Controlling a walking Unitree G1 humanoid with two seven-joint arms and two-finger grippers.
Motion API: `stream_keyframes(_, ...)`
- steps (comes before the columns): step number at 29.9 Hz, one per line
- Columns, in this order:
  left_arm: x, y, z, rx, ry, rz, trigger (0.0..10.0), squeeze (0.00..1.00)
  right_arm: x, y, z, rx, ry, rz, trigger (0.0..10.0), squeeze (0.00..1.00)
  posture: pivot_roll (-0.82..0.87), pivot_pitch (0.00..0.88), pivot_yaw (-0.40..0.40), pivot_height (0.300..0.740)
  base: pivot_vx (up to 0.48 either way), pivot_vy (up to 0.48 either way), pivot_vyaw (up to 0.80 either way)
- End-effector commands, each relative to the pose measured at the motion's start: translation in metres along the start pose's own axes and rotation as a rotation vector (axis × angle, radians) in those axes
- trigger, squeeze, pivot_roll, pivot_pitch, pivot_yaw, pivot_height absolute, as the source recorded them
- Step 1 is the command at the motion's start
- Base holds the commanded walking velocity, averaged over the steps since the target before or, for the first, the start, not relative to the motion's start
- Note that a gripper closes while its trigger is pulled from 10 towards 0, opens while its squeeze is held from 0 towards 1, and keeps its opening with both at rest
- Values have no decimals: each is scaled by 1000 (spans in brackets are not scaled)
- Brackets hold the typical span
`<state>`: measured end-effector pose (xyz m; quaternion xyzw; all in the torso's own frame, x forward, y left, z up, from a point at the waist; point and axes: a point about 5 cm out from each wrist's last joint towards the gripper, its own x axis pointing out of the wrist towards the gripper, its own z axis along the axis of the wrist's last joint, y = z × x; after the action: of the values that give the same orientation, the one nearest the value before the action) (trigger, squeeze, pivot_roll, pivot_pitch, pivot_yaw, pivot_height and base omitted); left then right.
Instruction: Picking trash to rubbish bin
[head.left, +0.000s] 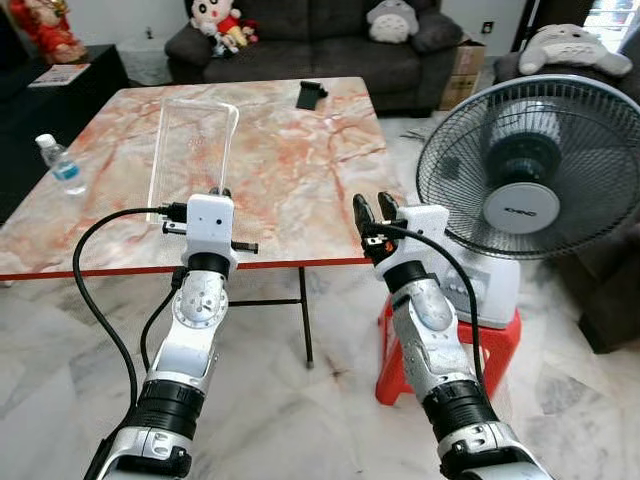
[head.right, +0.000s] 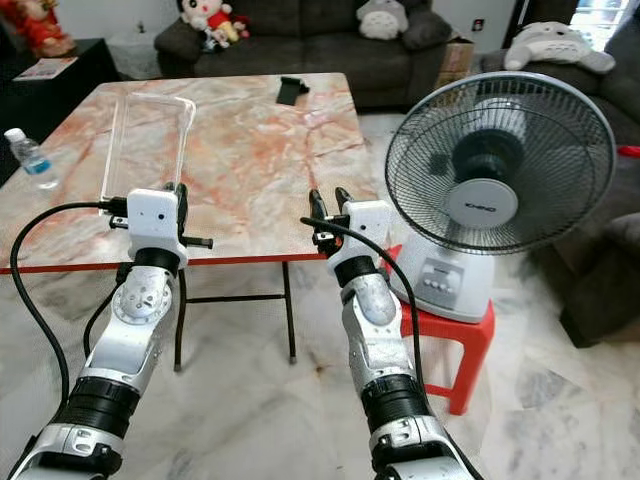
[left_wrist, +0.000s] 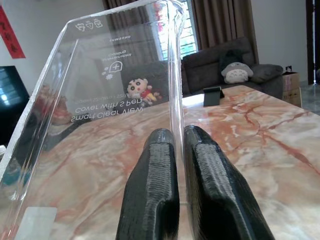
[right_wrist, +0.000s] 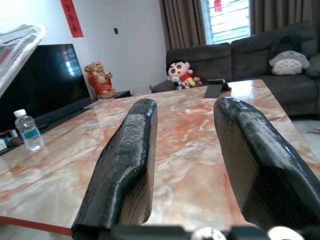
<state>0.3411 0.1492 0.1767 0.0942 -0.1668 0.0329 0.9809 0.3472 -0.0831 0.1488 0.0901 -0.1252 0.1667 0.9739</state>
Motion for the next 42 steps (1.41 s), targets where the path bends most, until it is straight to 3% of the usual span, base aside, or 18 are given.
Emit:
stream_keyframes(1,0,3,-1,12,7,8,10000,0,0,2,0,-7,2,13,10000,0,30,0,36,740,0,0,0)
stream_keyframes(8,1,2,-6,37,45,6,10000,0,0,3,0,-19,6,31,10000,0,27,0,33,740,0,0,457)
stream_keyframes(12,-2,1,-19,51,123,-5,10000,0,-1,4,-2,-22,9,38,10000,0,23,0,35,740,0,0,800)
stream_keyframes(29,-3,-2,-21,37,138,-22,10000,0,-1,10,-3,-33,15,68,10000,0,26,0,32,740,0,0,800)
stream_keyframes(42,-12,-4,-39,41,218,-58,10000,0,-4,8,-7,-51,37,76,10000,0,31,0,25,740,0,0,800)
